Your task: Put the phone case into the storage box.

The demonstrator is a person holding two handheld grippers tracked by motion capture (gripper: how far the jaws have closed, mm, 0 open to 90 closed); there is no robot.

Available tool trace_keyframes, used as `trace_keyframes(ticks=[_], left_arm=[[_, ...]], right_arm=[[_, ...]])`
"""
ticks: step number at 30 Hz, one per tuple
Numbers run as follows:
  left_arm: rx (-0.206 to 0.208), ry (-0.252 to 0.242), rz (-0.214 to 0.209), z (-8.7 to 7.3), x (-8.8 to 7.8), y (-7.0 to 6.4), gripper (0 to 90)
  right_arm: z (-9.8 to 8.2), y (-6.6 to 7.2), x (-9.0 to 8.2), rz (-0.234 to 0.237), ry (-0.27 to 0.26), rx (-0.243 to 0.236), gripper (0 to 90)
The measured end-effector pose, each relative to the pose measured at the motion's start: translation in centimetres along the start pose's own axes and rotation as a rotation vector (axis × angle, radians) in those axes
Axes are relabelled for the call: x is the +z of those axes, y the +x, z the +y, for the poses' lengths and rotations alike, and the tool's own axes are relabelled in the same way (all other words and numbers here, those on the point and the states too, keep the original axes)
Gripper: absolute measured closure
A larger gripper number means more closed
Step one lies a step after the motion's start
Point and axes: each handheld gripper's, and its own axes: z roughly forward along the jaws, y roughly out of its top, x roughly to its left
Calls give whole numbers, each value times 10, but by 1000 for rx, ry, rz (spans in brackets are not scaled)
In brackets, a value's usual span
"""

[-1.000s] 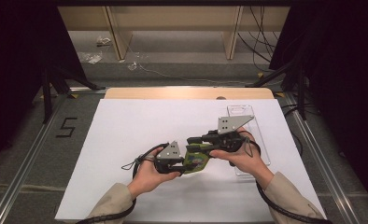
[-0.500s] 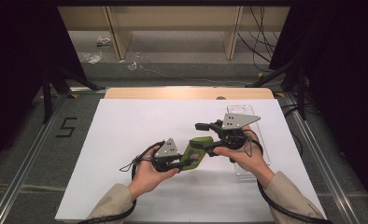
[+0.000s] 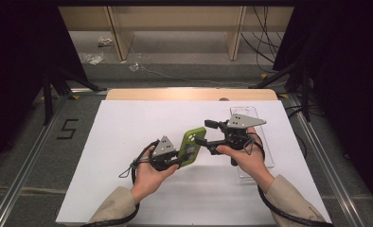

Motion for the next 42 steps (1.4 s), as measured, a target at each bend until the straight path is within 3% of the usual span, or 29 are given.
trace_keyframes(ticks=[8,22,29,42], left_arm=[[-8,-12,43,1,-2,-1,773],[-35,-22,102,1,-3,0,773],[-40,-20,115,1,0,-2,773],[-28,-28,106,3,7,-9,772]], right_arm=[[-5,4,4,-61,-10,21,141],[-14,8,12,-93,-3,64,71],[-16,12,18,-100,-7,96,62],[-15,17,30,-130,-1,99,60]])
